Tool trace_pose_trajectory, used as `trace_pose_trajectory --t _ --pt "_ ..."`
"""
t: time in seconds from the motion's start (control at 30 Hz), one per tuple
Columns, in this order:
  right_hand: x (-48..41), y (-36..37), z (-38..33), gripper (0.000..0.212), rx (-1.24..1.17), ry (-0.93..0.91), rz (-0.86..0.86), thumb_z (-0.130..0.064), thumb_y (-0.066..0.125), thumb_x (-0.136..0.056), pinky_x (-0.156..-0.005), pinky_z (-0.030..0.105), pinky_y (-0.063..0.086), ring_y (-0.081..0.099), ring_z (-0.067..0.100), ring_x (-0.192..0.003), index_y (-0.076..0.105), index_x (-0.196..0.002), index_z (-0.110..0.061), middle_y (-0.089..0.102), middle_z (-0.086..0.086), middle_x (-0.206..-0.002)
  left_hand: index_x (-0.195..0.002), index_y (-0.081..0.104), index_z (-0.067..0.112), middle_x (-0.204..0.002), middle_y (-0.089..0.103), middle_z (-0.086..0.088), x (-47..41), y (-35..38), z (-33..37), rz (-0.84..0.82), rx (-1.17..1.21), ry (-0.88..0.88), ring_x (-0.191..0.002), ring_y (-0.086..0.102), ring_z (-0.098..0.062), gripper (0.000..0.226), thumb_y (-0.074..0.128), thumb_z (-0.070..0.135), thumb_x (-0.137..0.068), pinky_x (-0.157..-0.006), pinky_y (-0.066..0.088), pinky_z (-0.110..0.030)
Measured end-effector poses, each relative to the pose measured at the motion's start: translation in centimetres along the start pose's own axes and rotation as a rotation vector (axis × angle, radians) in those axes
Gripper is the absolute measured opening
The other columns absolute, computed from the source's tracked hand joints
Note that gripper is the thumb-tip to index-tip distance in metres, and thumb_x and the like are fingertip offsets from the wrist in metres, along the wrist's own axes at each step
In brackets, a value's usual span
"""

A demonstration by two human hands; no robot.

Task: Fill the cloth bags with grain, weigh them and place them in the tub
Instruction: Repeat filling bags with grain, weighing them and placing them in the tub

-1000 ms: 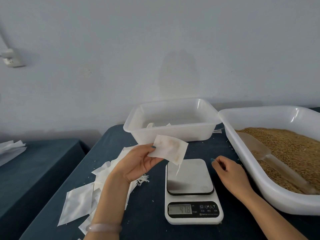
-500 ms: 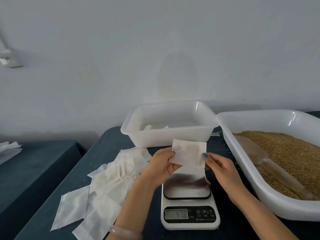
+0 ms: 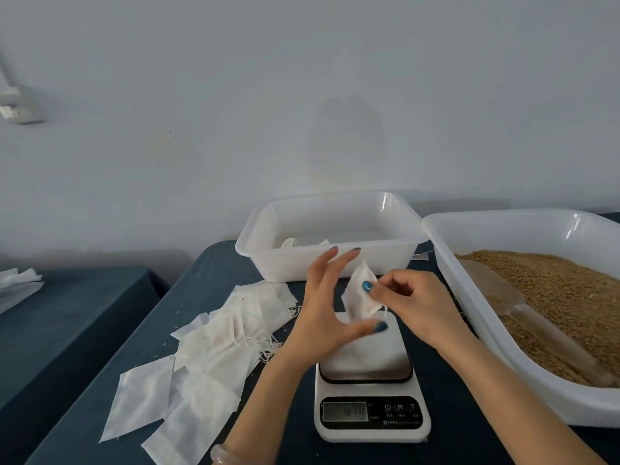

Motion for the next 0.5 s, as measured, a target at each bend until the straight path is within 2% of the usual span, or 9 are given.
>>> trace_pose_trajectory --t 0.03,0.1,0.17,0.23,0.33,0.43,0.5 --pt "0.0 0.2 -0.4 0.02 0.003 -0.006 -0.016 -0.04 0.074 -0.082 -0.063 0.033 0.05 0.062 0.009 -0.059 0.071 -0.066 -0.028 0.068 -0.007 -0.063 -0.15 0.029 0.04 -0.154 0.021 0.014 0.1 0.4 0.3 -0.022 -0.053 0.047 -0.145 0.021 -0.005 0.104 0.089 0.043 -0.065 -0.111 0.025 -0.009" --pt "0.0 0.5 -1.0 0.023 0.024 -0.019 -0.023 -0.04 0.076 -0.079 -0.059 0.029 0.048 0.061 0.007 -0.057 0.067 -0.062 -0.028 0.066 -0.01 -0.061 -0.149 0.029 0.038 -0.146 0.037 0.015 0.3 1.1 0.7 -0.036 -0.094 0.067 -0.139 0.032 -0.005 0.104 0.089 0.04 -0.064 -0.108 0.03 -0.01" --pt "0.1 0.5 -1.3 0.028 0.081 -0.017 -0.022 -0.044 0.077 -0.077 -0.055 0.023 0.041 0.055 0.001 -0.051 0.063 -0.059 -0.029 0.062 -0.013 -0.055 -0.144 0.034 0.037 -0.131 0.052 0.014 0.5 1.3 0.6 -0.016 -0.08 0.003 -0.123 0.049 -0.006 0.088 0.084 0.033 -0.071 -0.099 0.044 -0.019" --pt "0.1 0.4 -1.3 0.032 0.169 -0.012 -0.008 -0.052 0.076 -0.075 -0.052 0.026 0.04 0.052 0.002 -0.05 0.06 -0.059 -0.03 0.059 -0.014 -0.054 -0.137 0.041 0.03 -0.119 0.059 0.011 0.6 1.0 0.4 -0.001 -0.098 -0.047 -0.108 0.058 -0.007 0.067 0.073 0.027 -0.078 -0.088 0.05 -0.026" --pt "0.5 0.1 -1.7 0.037 0.258 -0.049 0.031 -0.068 0.067 -0.071 -0.059 0.034 0.051 0.058 0.005 -0.059 0.058 -0.074 -0.033 0.063 -0.013 -0.063 -0.121 0.046 0.019 -0.108 0.059 0.007 0.7 0.7 0.1 -0.026 -0.129 -0.056 -0.093 0.056 -0.007 0.041 0.055 0.028 -0.082 -0.075 0.043 -0.023" --pt "1.3 0.4 -2.6 0.04 0.298 -0.192 -0.012 -0.07 0.058 -0.074 -0.056 0.022 0.045 0.059 0.002 -0.064 0.044 -0.096 -0.039 0.063 -0.019 -0.073 -0.107 0.044 0.022 -0.091 0.052 0.012 0.8 0.6 -0.1 -0.048 -0.131 -0.08 -0.079 0.049 -0.005 0.022 0.047 0.029 -0.085 -0.066 0.037 -0.023" --pt "1.8 0.6 -3.1 0.036 0.37 -0.271 -0.031 -0.069 0.054 -0.077 -0.055 0.018 0.04 0.059 0.001 -0.068 0.044 -0.101 -0.044 0.061 -0.024 -0.078 -0.106 0.044 0.02 -0.088 0.048 0.014 0.8 0.6 -0.3 -0.057 -0.15 -0.08 -0.076 0.046 -0.005 0.022 0.045 0.03 -0.086 -0.064 0.035 -0.024"
Point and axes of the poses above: each hand's wrist, its own x-axis away from the middle knuckle, its own y-axis out of the palm, z = x × y, the point moved 6 cm from there along -x, towards the middle knuckle
